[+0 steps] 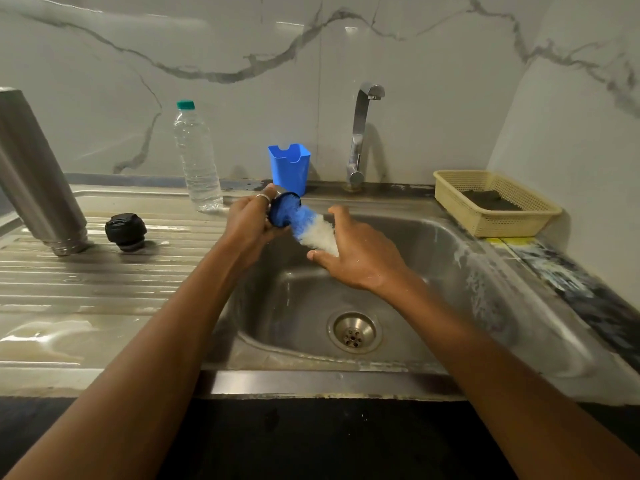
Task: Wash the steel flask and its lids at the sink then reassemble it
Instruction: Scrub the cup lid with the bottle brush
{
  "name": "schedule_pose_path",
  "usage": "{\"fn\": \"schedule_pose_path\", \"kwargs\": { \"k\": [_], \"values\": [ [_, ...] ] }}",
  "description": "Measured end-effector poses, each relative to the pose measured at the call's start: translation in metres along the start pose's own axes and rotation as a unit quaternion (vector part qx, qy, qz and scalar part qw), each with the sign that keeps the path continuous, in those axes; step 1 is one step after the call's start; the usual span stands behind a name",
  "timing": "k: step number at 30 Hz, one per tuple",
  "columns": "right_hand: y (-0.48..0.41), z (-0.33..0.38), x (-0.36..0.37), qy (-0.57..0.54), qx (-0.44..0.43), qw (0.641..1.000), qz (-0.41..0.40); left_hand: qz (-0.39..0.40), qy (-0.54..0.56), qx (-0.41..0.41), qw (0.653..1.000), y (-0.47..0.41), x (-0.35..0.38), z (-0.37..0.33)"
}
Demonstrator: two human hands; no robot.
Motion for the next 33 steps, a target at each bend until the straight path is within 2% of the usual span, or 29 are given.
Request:
{"fn": "schedule_pose_path", "kwargs": {
  "k": [4, 6, 7, 9, 11, 12, 14, 18, 21, 23, 30, 33],
  "values": [
    [-0.003, -0.012, -0.001, 0.145, -0.069, 0.983, -0.088, 0.016, -0.006, -0.004, 1.000, 0.001, 0.003, 0.002],
    [-0.006, -0.015, -0.003, 0.157, -0.081, 0.980, -0.091, 0.015, -0.003, 0.000, 1.000, 0.002, 0.002, 0.001],
    [-0.009, -0.016, -0.003, 0.116, -0.075, 0.988, -0.074, 0.012, 0.004, 0.003, 1.000, 0.002, 0.001, 0.000],
    [-0.013, -0.014, -0.005, -0.071, 0.002, 0.997, 0.017, 0.010, 0.023, 0.004, 1.000, 0.000, -0.002, -0.001],
    [-0.014, -0.017, -0.010, -0.243, 0.104, 0.959, 0.103, 0.002, 0.042, 0.001, 0.999, -0.002, -0.005, -0.002],
    [-0.012, -0.019, -0.016, -0.274, 0.125, 0.946, 0.121, -0.005, 0.054, -0.001, 0.999, -0.004, -0.007, -0.001],
    [-0.009, -0.027, -0.030, -0.273, 0.120, 0.947, 0.118, -0.013, 0.080, -0.009, 0.997, -0.006, -0.012, -0.003],
    [-0.008, -0.039, -0.044, -0.280, 0.108, 0.953, 0.049, -0.015, 0.127, -0.055, 0.990, -0.010, -0.022, -0.004],
    [-0.012, -0.041, -0.044, -0.254, 0.085, 0.963, -0.016, 0.009, 0.106, -0.054, 0.993, -0.010, -0.019, 0.000],
    [-0.012, -0.036, -0.042, -0.257, 0.080, 0.963, -0.031, 0.026, 0.099, -0.046, 0.994, -0.008, -0.013, 0.000],
    [-0.010, -0.011, -0.026, -0.260, 0.041, 0.965, 0.007, 0.060, 0.116, 0.008, 0.991, -0.012, -0.007, -0.001],
    [-0.007, -0.007, -0.018, -0.225, 0.034, 0.974, 0.010, 0.060, 0.089, 0.021, 0.994, -0.009, -0.006, 0.001]
  ]
}}
Point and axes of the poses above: each hand's wrist, its own y-axis away from the middle knuckle, its own x-axis out of the palm, z = x × y, the point moved 2 cm from there along -y, towards the middle knuckle, and after that the axes turned 9 degrees about -y, right-handed, at the moved point
